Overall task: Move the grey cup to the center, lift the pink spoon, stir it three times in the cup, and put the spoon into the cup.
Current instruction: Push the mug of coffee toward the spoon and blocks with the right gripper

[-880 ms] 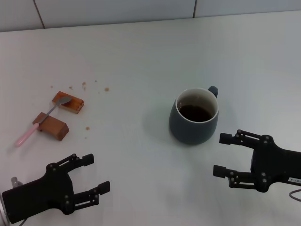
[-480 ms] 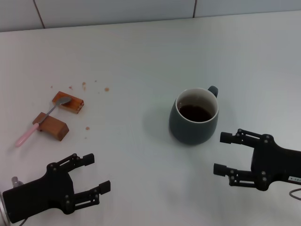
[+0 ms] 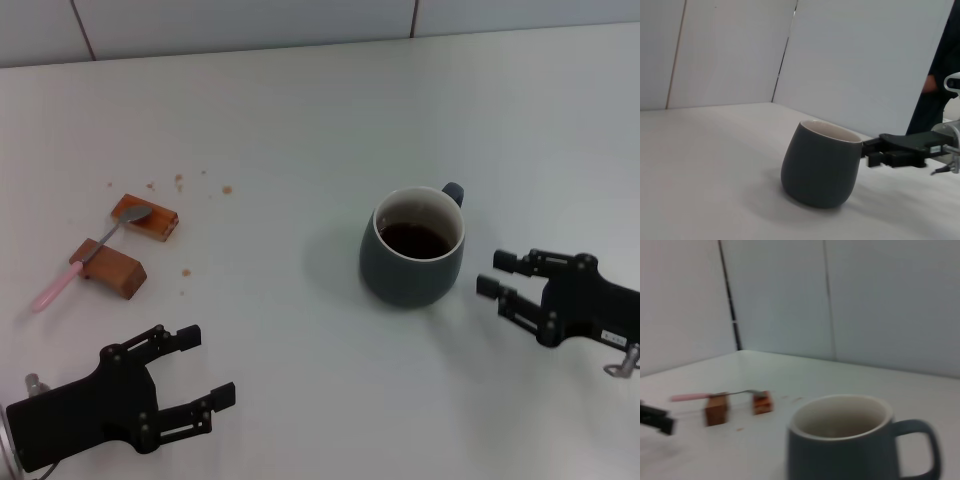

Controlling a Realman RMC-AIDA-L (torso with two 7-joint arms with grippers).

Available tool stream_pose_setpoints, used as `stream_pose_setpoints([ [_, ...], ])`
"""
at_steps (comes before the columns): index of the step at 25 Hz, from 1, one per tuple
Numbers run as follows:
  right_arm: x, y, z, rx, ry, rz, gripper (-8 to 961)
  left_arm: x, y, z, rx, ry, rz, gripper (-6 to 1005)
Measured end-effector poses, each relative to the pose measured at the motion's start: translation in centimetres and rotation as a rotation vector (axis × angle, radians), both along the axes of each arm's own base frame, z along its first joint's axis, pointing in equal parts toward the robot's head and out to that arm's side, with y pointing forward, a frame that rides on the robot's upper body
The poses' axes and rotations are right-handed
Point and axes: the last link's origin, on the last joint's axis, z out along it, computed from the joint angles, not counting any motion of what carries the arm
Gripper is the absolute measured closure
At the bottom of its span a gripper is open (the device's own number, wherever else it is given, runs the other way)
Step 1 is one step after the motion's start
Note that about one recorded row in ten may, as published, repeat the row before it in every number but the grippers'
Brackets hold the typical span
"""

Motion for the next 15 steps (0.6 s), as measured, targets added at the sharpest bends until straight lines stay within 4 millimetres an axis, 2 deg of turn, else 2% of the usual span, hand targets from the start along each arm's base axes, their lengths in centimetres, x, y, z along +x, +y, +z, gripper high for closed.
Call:
stream_pose_setpoints([
  [5, -0.2, 0.6, -0.5, 0.173, 0.001, 0.02, 580, 0.0, 0.1, 0.0, 0.001, 0.004, 0.001, 138],
  [10, -0.8, 1.0, -1.0, 0.189, -0.006, 0.054, 735, 0.1, 0.3, 0.0, 0.001, 0.006, -0.002, 138],
  [15, -1.8, 2.0, -2.0, 0.185, -0.009, 0.08, 949, 0.1, 0.4, 0.0, 0.001, 0.006, -0.006, 138],
])
